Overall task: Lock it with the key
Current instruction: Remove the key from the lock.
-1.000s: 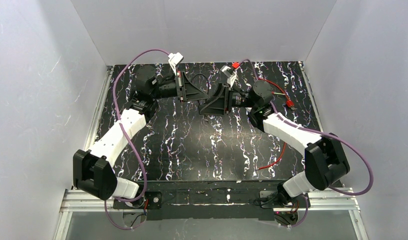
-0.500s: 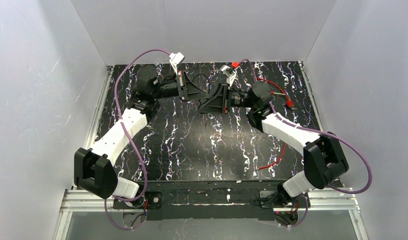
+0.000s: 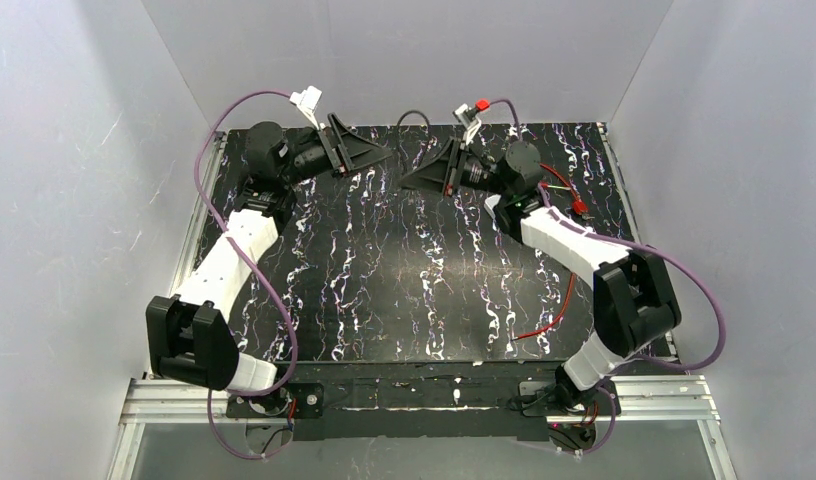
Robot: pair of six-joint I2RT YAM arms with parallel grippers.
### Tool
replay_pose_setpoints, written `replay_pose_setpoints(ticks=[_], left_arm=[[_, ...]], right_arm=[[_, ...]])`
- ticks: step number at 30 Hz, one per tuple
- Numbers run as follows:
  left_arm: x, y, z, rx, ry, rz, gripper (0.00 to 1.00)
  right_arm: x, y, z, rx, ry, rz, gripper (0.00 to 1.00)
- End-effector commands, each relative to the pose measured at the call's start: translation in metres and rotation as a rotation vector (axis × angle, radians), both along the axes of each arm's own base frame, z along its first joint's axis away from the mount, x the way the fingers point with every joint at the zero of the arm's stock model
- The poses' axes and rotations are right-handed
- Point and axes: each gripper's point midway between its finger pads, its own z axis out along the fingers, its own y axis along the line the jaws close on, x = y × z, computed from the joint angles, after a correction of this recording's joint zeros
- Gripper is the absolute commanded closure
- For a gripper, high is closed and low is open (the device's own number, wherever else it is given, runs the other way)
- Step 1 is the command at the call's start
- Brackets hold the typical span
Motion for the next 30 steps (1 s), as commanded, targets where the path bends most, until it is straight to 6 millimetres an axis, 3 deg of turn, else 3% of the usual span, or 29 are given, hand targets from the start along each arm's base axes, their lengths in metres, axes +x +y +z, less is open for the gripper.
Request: replay_pose_setpoints(ticks=[1, 5, 8, 17, 30], left_arm=[[-0.002, 0.006, 0.004, 0.018, -0.099, 0.044, 0.25], [-0.009, 0.006, -0.015, -0.011, -0.086, 0.030, 0.25], [-0.010, 0.004, -0.018, -0.062, -0.085, 0.032, 0.25], [-0.018, -0.010, -0.026, -0.091, -0.046, 0.003, 0.52], [-0.024, -0.027, -0.027, -0.111, -0.042, -0.034, 0.63]], right_arm=[[0.039, -0.001, 0.043, 0.089, -0.096, -0.147, 0.99], [0.054, -0.001, 0.040, 0.133, -0.030, -0.206, 0.99], [0.057, -0.006, 0.037, 0.174, 0.006, -0.238, 0.99], [0.049, -0.012, 0.040, 0.200, 0.016, -0.243, 0.99], [0.040, -0.004, 0.045, 0.224, 0.024, -0.206, 0.99]])
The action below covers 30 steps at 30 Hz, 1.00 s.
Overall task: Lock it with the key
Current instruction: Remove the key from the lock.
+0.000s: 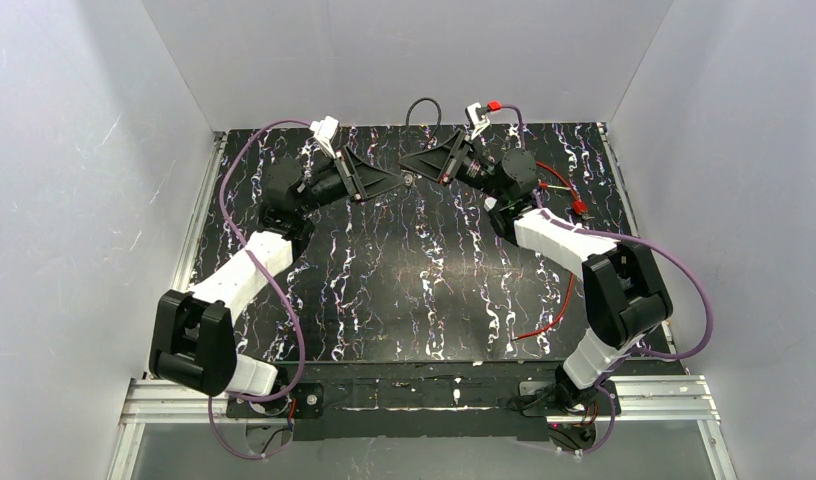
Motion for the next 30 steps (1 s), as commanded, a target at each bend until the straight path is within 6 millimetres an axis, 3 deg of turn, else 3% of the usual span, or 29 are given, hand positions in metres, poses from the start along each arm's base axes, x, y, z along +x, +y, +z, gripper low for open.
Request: replay_pose_setpoints(ticks=[1, 10, 18, 26, 30], left_arm=[[-0.001, -0.004, 0.009, -0.019, -0.040, 0.000, 0.64], [-0.003, -0.008, 0.008, -0.040, -0.012, -0.004, 0.75], [-0.002, -0.006, 0.015, -0.145, 0.049, 0.003, 1.00], [-0.004, -0.004, 0.018, -0.192, 0.099, 0.003, 1.00], [-0.007, -0.006, 0.021, -0.138, 0.027, -0.002, 1.00]], right_arm=[[-0.014, -0.003, 0.037, 0.078, -0.113, 0.003, 0.99], [-0.020, 0.000, 0.042, 0.095, -0.127, 0.028, 0.99], [-0.026, -0.001, 0.047, 0.141, -0.123, 0.049, 0.99], [-0.024, -0.003, 0.042, 0.165, -0.090, 0.039, 0.99], [-0.015, 0.001, 0.028, 0.105, -0.044, 0.012, 0.99]])
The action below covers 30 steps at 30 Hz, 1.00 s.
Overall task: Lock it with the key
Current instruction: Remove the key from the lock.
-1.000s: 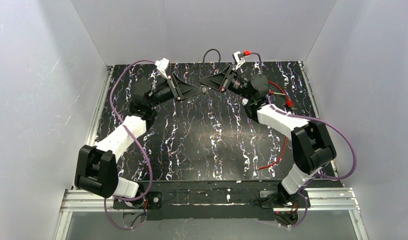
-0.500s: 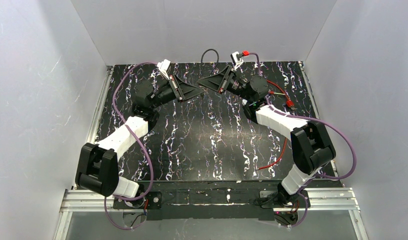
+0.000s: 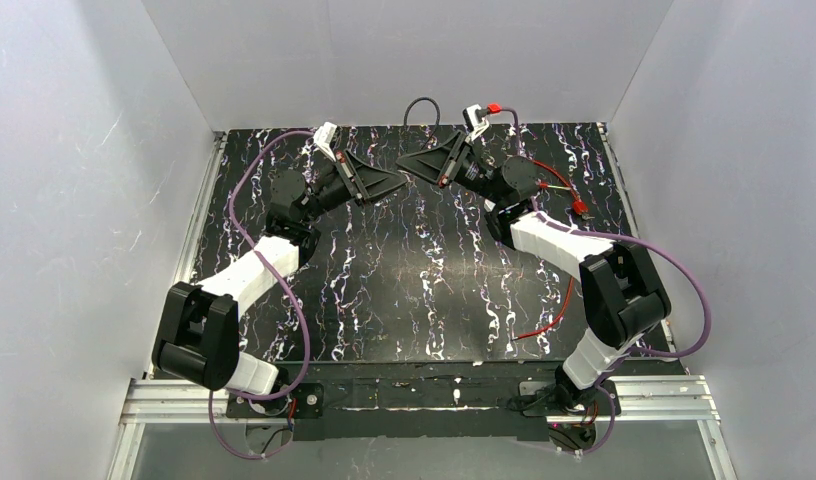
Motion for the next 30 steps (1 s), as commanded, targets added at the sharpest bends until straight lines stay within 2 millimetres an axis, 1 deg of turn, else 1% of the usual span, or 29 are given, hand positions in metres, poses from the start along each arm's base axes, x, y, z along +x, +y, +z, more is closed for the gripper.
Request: replay_pose_setpoints(ticks=[1, 3, 5, 7, 8, 11, 13, 14, 15, 17, 19, 21, 23, 26, 30], left_arm=[[-0.004, -0.001, 0.008, 0.054, -0.089, 0.005, 1.00], [0.000, -0.003, -0.004, 0.121, -0.079, 0.012, 1.00], [0.006, -0.005, -0.027, 0.206, -0.017, 0.027, 1.00], [0.011, -0.005, -0.044, 0.286, 0.009, 0.045, 1.00], [0.013, -0.004, -0.055, 0.340, 0.033, 0.053, 1.00], [0.019, 0.003, -0.073, 0.510, 0.050, 0.098, 1.00], [0.024, 0.011, -0.084, 0.620, 0.073, 0.156, 1.00], [0.025, 0.014, -0.087, 0.647, 0.079, 0.169, 1.00], [0.023, 0.011, -0.086, 0.640, 0.067, 0.156, 1.00], [0.017, 0.000, -0.078, 0.535, 0.067, 0.090, 1.00], [0.009, -0.012, -0.070, 0.386, 0.097, 0.021, 1.00], [0.005, -0.020, -0.055, 0.259, 0.069, -0.023, 1.00], [0.000, -0.022, -0.043, 0.180, 0.071, -0.048, 1.00], [-0.006, -0.022, -0.027, 0.106, 0.049, -0.072, 1.00], [-0.017, -0.020, -0.018, 0.061, 0.041, -0.099, 1.00]], right_arm=[[0.004, -0.001, 0.007, -0.005, -0.024, -0.040, 0.99], [0.016, 0.001, -0.008, -0.062, 0.028, -0.071, 0.99], [0.031, 0.004, -0.028, -0.143, 0.084, -0.112, 0.99], [0.041, 0.005, -0.043, -0.201, 0.126, -0.140, 0.99], [0.044, 0.005, -0.047, -0.214, 0.140, -0.149, 0.99], [0.054, -0.001, -0.055, -0.243, 0.177, -0.183, 0.99], [0.064, -0.007, -0.056, -0.262, 0.189, -0.211, 0.99], [0.067, -0.010, -0.056, -0.265, 0.193, -0.220, 0.99], [0.070, -0.012, -0.054, -0.259, 0.189, -0.226, 0.99], [0.070, -0.015, -0.045, -0.218, 0.161, -0.218, 0.99], [0.063, -0.016, -0.028, -0.123, 0.107, -0.190, 0.99], [0.052, -0.019, -0.008, -0.022, 0.045, -0.156, 0.99], [0.042, -0.021, 0.006, 0.030, -0.009, -0.126, 0.99], [0.029, -0.027, 0.025, 0.100, -0.060, -0.101, 0.99], [0.023, -0.033, 0.037, 0.161, -0.067, -0.090, 0.99]])
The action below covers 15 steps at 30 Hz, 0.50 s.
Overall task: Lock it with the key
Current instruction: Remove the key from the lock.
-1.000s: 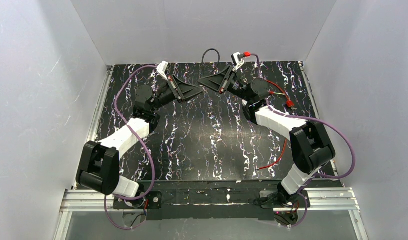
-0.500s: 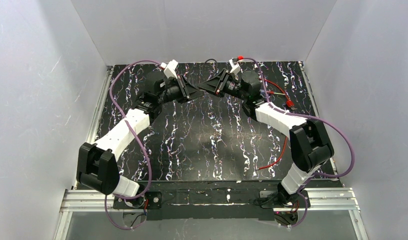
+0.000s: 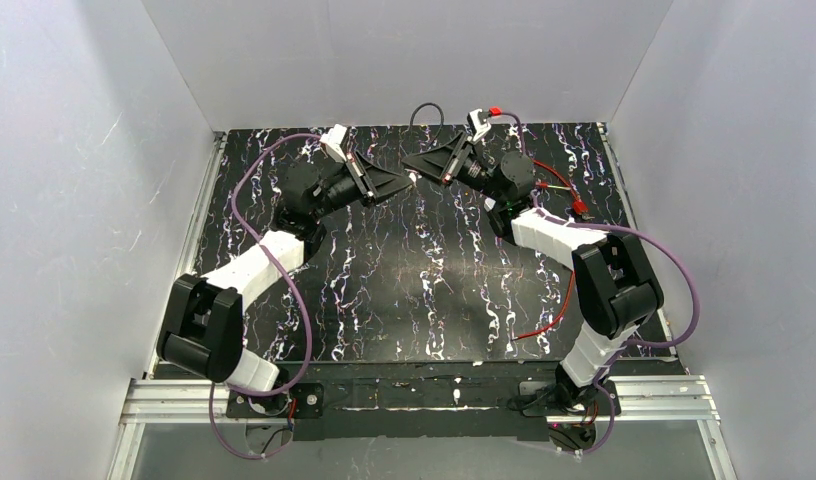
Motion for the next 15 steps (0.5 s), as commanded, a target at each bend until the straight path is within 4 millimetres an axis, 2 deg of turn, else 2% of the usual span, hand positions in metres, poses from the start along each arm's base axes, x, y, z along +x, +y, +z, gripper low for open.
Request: replay_pose_setpoints(ticks=[1, 5, 11, 15], left_arm=[[-0.041, -0.007, 0.024, -0.089, -0.035, -0.161, 1.00], [-0.047, -0.004, 0.020, -0.062, -0.078, -0.155, 1.00], [-0.046, -0.001, -0.004, 0.062, -0.066, -0.136, 1.00], [-0.047, -0.001, -0.010, 0.077, -0.062, -0.141, 1.00]], right_arm=[[-0.015, -0.025, 0.082, 0.235, -0.216, -0.046, 0.99], [-0.006, -0.028, 0.078, 0.190, -0.210, -0.086, 0.99], [0.023, -0.030, 0.047, 0.013, -0.130, -0.154, 0.99], [0.024, -0.028, 0.042, -0.030, -0.149, -0.142, 0.99]])
